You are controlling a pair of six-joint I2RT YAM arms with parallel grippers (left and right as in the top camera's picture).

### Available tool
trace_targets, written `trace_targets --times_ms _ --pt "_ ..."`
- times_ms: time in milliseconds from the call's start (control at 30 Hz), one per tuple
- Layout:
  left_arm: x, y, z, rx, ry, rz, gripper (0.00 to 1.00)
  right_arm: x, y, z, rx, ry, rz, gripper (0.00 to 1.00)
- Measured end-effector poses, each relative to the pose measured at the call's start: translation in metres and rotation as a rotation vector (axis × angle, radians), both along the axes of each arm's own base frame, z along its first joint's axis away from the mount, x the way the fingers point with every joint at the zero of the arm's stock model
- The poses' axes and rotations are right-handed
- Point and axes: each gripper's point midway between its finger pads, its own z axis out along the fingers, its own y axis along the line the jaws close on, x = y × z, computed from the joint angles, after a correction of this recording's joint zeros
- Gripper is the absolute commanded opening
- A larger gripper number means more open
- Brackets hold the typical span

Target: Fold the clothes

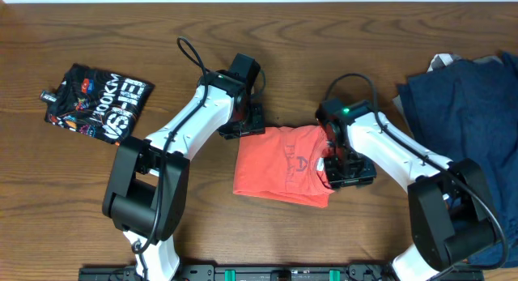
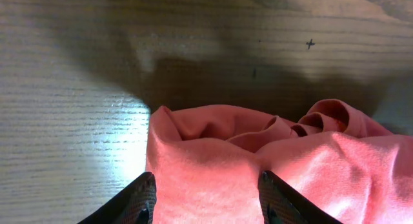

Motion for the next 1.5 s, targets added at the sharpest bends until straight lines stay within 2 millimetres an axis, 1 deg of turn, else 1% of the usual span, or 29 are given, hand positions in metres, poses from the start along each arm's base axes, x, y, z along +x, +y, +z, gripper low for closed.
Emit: trace_targets --times_ms 100,200,333,367,433,500,567,667,733,767,833,900,933,1000,1033,1067,1100,1133,1200,1267,1300,1433,1500 --pt "-0.003 0.001 0.0 0.005 0.012 0.0 0.53 -0.003 -0.007 -0.002 -0.036 0.001 -0.033 0.43" --pt "-0.002 0.001 0.0 0.001 0.01 0.0 0.53 -0.004 -0.007 -0.002 -0.037 0.004 -0.044 0.45" --pt "0.012 -0.006 0.002 -0.024 -0.057 -0.027 0.54 -0.008 -0.002 -0.002 -0.014 0.022 -0.063 0.47" --pt "0.016 -0.008 0.003 -0.031 -0.077 -0.036 0.57 -0.008 -0.001 -0.002 -0.006 0.023 -0.072 0.47" --pt "0.024 -0.012 0.006 -0.044 -0.117 -0.056 0.58 -0.007 0.002 -0.001 0.011 0.011 -0.088 0.49" --pt "0.033 -0.016 0.008 -0.058 -0.159 -0.071 0.58 0.0 0.008 0.005 0.045 -0.039 -0.099 0.5" --pt "0.039 -0.018 0.011 -0.067 -0.189 -0.079 0.58 0.014 0.017 0.016 0.112 -0.132 -0.102 0.53" --pt "0.042 -0.018 0.011 -0.062 -0.205 -0.085 0.58 0.037 0.038 0.042 0.256 -0.291 -0.07 0.53" --pt "0.043 -0.016 0.011 -0.051 -0.21 -0.09 0.58 0.041 0.045 0.053 0.306 -0.327 -0.048 0.52" --pt "0.043 -0.016 0.011 -0.048 -0.212 -0.092 0.58 0.041 0.047 0.056 0.322 -0.331 -0.038 0.52" --pt "0.042 -0.014 0.008 -0.042 -0.208 -0.092 0.58 0.039 0.049 0.053 0.333 -0.316 -0.026 0.51" --pt "0.037 -0.012 0.003 -0.035 -0.192 -0.092 0.58 0.035 0.051 0.044 0.339 -0.287 -0.017 0.5" --pt "0.034 -0.011 0.0 -0.032 -0.183 -0.092 0.58 0.031 0.052 0.037 0.342 -0.265 -0.013 0.49" --pt "0.028 -0.008 -0.007 -0.024 -0.163 -0.093 0.58 0.023 0.054 0.022 0.348 -0.224 -0.004 0.41" --pt "0.025 -0.007 -0.01 -0.02 -0.154 -0.093 0.58 0.018 0.056 0.014 0.351 -0.207 0.001 0.3" --pt "0.022 -0.005 -0.013 -0.016 -0.144 -0.093 0.58 0.013 0.058 0.005 0.352 -0.186 0.005 0.15" --pt "0.018 -0.004 -0.016 -0.012 -0.133 -0.093 0.58 0.007 0.058 -0.004 0.347 -0.165 0.004 0.04" --pt "0.014 -0.002 -0.02 -0.007 -0.121 -0.094 0.58 0.0 0.058 -0.012 0.338 -0.143 -0.006 0.01" --pt "0.007 0.002 -0.027 0.002 -0.098 -0.095 0.55 -0.012 0.051 -0.023 0.301 -0.107 -0.04 0.01" --pt "-0.004 0.006 -0.034 0.015 -0.062 -0.093 0.45 -0.02 0.044 -0.03 0.261 -0.09 -0.087 0.01" --pt "-0.014 0.01 -0.038 0.028 -0.029 -0.096 0.43 -0.02 0.042 -0.03 0.25 -0.093 -0.103 0.01" --pt "-0.053 0.028 -0.043 0.091 0.131 -0.104 0.38 -0.012 0.032 -0.031 0.201 -0.125 -0.156 0.01" --pt "-0.078 0.039 -0.043 0.13 0.23 -0.103 0.38 0.002 0.024 -0.032 0.192 -0.18 -0.184 0.01"
